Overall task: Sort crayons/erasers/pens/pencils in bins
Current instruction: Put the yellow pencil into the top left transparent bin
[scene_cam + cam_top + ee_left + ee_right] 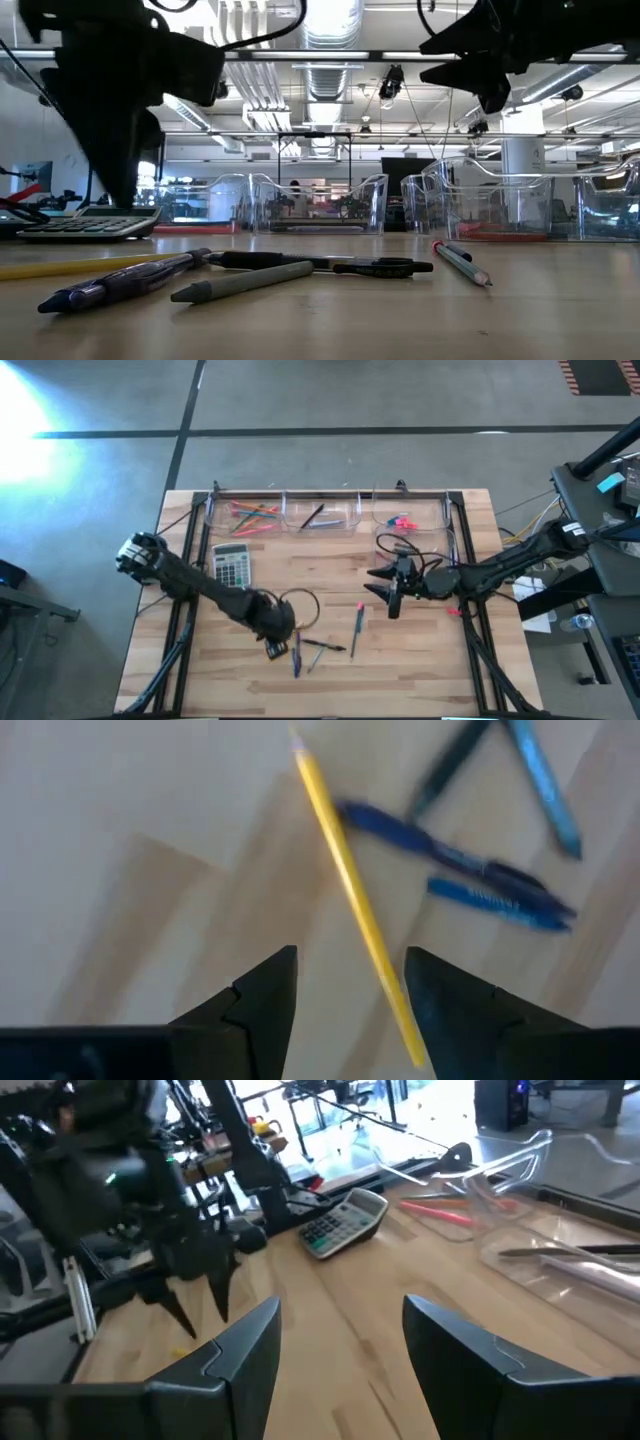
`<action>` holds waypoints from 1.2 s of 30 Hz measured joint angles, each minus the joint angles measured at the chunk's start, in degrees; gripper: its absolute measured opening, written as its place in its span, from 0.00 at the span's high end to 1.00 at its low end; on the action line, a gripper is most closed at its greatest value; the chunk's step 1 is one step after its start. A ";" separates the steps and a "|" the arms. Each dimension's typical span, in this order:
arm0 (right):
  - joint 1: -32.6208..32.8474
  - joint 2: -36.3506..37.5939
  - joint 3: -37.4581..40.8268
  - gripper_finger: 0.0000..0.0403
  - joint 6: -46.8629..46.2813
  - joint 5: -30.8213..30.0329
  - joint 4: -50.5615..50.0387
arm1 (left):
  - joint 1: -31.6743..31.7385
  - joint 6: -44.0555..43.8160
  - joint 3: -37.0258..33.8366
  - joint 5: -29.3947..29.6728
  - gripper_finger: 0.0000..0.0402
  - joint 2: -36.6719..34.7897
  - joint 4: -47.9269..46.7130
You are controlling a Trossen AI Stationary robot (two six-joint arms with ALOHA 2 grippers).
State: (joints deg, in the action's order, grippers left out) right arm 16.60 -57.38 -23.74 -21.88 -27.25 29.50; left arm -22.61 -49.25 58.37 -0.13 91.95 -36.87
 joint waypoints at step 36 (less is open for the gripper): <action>15.92 -12.42 -18.33 0.50 20.42 -13.46 -0.04 | 7.97 6.56 13.53 2.24 0.66 12.08 -3.10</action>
State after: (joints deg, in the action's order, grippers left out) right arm 32.52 -69.80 -42.06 -1.46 -40.71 29.46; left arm -14.64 -42.70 71.90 2.11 104.03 -39.97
